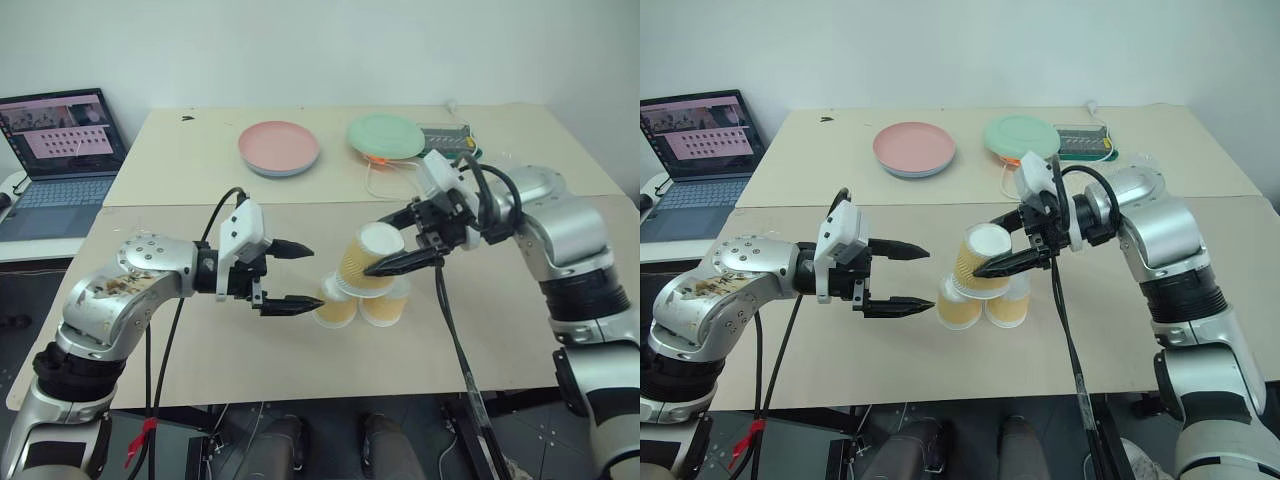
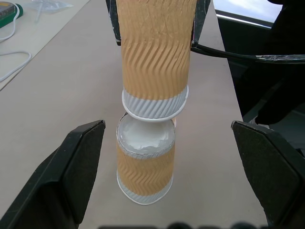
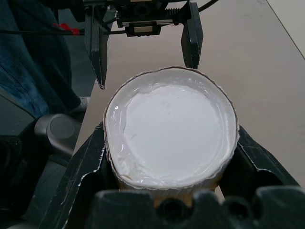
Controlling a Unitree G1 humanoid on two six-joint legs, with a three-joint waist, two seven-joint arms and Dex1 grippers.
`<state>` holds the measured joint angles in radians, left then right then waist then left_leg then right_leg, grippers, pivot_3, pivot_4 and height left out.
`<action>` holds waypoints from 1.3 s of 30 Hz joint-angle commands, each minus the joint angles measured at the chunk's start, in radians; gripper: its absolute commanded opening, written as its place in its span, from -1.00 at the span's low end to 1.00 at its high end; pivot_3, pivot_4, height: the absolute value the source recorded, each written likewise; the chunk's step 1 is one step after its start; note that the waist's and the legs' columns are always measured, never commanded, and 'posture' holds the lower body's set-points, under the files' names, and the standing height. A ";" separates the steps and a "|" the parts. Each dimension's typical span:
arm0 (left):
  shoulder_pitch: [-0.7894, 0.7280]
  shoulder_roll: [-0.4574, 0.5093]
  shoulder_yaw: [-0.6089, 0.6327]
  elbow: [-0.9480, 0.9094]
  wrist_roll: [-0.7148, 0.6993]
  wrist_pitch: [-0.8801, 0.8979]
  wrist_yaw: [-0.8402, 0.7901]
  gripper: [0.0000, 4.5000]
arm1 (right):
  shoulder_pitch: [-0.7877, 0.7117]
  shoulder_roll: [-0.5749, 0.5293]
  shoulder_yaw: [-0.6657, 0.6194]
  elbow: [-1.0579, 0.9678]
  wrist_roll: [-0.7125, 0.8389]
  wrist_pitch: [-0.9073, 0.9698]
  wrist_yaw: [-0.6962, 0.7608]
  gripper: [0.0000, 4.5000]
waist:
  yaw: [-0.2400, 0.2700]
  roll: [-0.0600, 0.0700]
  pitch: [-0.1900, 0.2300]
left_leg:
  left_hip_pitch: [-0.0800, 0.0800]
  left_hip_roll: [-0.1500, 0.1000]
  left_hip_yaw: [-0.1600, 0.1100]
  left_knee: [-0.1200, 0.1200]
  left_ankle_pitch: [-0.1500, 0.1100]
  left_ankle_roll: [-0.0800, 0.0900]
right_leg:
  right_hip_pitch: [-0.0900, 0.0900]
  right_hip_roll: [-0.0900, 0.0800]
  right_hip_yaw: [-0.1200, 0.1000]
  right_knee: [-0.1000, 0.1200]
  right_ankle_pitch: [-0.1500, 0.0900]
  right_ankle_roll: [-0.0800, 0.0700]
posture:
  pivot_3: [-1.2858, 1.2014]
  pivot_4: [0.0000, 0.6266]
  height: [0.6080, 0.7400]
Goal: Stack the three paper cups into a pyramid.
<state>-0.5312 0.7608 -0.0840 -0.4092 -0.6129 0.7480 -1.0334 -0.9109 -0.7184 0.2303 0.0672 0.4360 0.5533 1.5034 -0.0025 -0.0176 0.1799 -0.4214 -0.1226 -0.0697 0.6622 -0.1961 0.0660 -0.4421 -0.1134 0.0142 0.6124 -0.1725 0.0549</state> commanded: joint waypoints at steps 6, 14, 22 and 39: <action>-0.002 0.008 0.024 -0.029 -0.012 -0.003 0.010 1.00 | 0.004 0.015 -0.012 -0.001 -0.027 -0.034 -0.008 0.98 | -0.001 0.000 0.000 | 0.000 0.000 0.000 0.000 0.000 0.000 | 0.000 0.000 0.000 0.000 0.000 0.000 | 0.03 -0.52 0.62; -0.003 0.011 0.026 -0.031 -0.018 0.000 0.012 1.00 | 0.005 0.022 -0.023 0.005 -0.031 -0.041 -0.010 0.98 | -0.002 0.000 0.000 | 0.000 0.000 0.000 0.000 0.000 0.000 | 0.000 0.000 0.000 0.000 0.000 0.000 | 0.03 -0.52 0.62; -0.007 0.010 0.024 -0.029 -0.023 0.000 0.016 1.00 | -0.009 0.028 -0.032 0.031 -0.031 -0.053 -0.012 0.98 | -0.004 0.000 0.000 | 0.000 0.000 0.000 0.000 0.000 0.000 | 0.000 0.000 0.000 0.000 0.000 0.000 | 0.03 -0.52 0.62; -0.007 0.013 0.024 -0.035 -0.029 0.001 0.023 1.00 | -0.019 0.042 -0.043 0.068 -0.034 -0.086 -0.025 0.98 | -0.008 0.000 0.000 | 0.000 0.000 0.000 0.000 0.000 0.000 | 0.000 0.000 0.000 0.000 0.000 0.000 | 0.03 -0.52 0.62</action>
<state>-0.5294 0.7616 -0.0840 -0.4172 -0.6300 0.7481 -1.0103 -0.8978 -0.6762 0.2230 0.1463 0.3979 0.4883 1.4799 -0.0106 -0.0176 0.1799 -0.4213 -0.1228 -0.0697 0.6622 -0.1959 0.0657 -0.4422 -0.1133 0.0142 0.6128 -0.1723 0.0546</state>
